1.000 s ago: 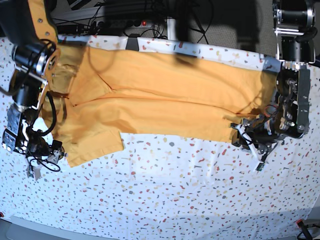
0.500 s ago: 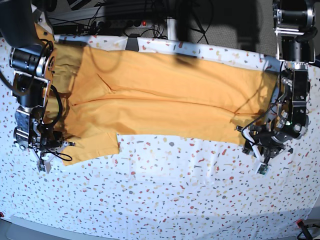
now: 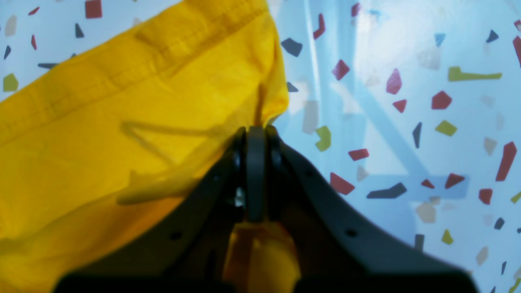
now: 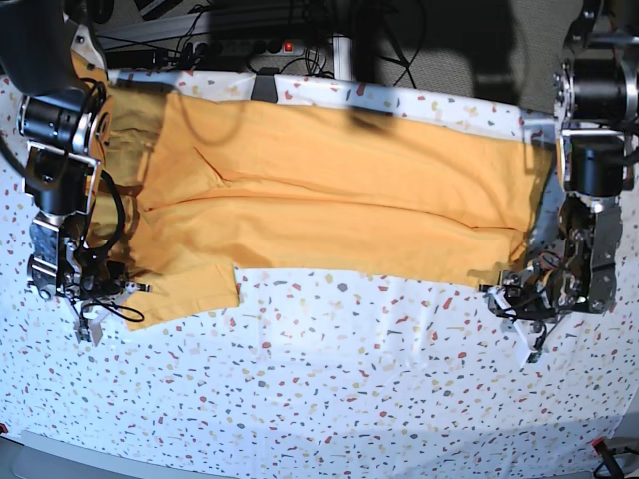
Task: Fold the T-shirt properly
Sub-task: 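Lift the held edge and fold it over the shirt with both grippers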
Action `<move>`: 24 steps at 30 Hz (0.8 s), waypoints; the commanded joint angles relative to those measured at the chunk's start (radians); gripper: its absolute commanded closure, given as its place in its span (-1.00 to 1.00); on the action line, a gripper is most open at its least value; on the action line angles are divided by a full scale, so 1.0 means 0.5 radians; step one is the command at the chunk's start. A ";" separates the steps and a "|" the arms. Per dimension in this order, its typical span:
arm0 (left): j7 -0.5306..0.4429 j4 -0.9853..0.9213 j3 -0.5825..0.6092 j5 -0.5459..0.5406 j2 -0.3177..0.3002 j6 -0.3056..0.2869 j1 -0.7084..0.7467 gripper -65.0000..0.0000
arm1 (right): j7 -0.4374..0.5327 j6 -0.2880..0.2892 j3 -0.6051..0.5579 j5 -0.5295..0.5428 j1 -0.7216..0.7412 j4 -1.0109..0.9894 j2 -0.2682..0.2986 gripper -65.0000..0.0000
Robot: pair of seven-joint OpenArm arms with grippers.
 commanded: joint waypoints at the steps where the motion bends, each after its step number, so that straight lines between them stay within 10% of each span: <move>1: -0.021 -0.027 -0.009 0.002 -0.022 -0.030 -0.058 0.32 | -0.069 0.006 -0.004 0.003 0.026 0.002 -0.001 1.00; 9: 0.005 -0.238 -0.009 0.009 -0.022 -0.029 -0.047 0.34 | -0.066 0.006 -0.004 0.003 0.027 0.002 0.000 1.00; 14: 0.008 -0.150 -0.009 0.001 -0.022 -0.028 -0.051 1.00 | -0.067 0.006 -0.004 0.002 0.027 0.002 0.000 1.00; 24: 0.088 0.175 -0.009 -0.112 -0.023 -0.029 -0.051 1.00 | -0.064 0.036 -0.004 0.058 0.021 0.256 0.002 1.00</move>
